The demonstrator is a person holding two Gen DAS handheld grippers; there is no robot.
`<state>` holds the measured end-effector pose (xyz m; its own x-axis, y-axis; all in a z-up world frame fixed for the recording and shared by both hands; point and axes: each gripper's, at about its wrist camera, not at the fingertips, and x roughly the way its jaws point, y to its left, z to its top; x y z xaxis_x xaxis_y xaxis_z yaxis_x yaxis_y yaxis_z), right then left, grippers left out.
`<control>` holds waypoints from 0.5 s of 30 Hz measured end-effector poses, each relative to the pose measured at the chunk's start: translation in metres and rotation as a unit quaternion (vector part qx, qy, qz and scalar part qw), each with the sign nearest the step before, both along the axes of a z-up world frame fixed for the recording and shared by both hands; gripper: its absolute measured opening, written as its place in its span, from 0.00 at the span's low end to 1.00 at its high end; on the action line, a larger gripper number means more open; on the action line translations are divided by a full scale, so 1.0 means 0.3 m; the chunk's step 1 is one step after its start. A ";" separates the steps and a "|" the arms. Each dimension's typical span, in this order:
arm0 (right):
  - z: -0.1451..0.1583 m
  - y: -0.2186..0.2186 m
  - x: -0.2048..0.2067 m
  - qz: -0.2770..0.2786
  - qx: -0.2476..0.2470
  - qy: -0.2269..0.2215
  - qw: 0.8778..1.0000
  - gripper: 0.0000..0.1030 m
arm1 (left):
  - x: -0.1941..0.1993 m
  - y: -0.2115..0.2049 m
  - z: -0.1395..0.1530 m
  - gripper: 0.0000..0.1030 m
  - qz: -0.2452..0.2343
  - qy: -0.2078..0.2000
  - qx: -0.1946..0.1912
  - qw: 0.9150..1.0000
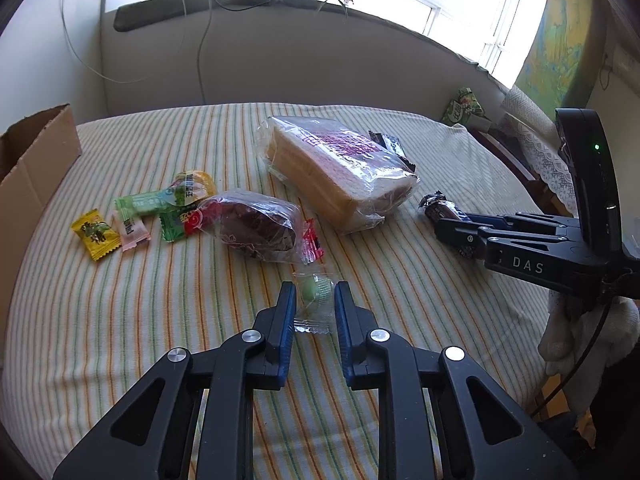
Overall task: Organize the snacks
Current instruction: 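Grasp green candy with left tool while right tool grasps Snickers bar, then drop green candy from left tool while right tool drops Snickers into box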
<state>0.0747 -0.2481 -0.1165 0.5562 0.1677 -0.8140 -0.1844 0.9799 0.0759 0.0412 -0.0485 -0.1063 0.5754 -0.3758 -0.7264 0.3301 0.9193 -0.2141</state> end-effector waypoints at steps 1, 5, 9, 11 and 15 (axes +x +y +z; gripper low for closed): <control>0.004 -0.005 -0.005 -0.002 0.002 -0.001 1.000 0.29 | -0.003 0.002 0.005 0.17 0.002 -0.002 -0.002 1.000; 0.033 -0.019 -0.032 -0.009 0.005 -0.009 1.000 0.29 | -0.020 0.031 0.031 0.17 0.009 -0.012 -0.013 1.000; 0.087 -0.024 -0.050 -0.007 0.008 -0.026 1.000 0.29 | -0.031 0.068 0.066 0.17 0.020 -0.026 -0.022 0.999; 0.114 -0.012 -0.052 -0.003 0.008 -0.035 0.999 0.29 | -0.033 0.092 0.083 0.17 0.027 -0.032 -0.026 0.999; 0.161 0.032 -0.047 0.013 0.011 -0.051 0.999 0.29 | -0.036 0.136 0.111 0.17 0.044 -0.045 -0.031 0.998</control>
<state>0.0607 -0.2384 -0.0683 0.6308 0.1999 -0.7497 -0.2180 0.9730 0.0761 0.0304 -0.0077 -0.0730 0.6704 -0.3634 -0.6470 0.2691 0.9316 -0.2444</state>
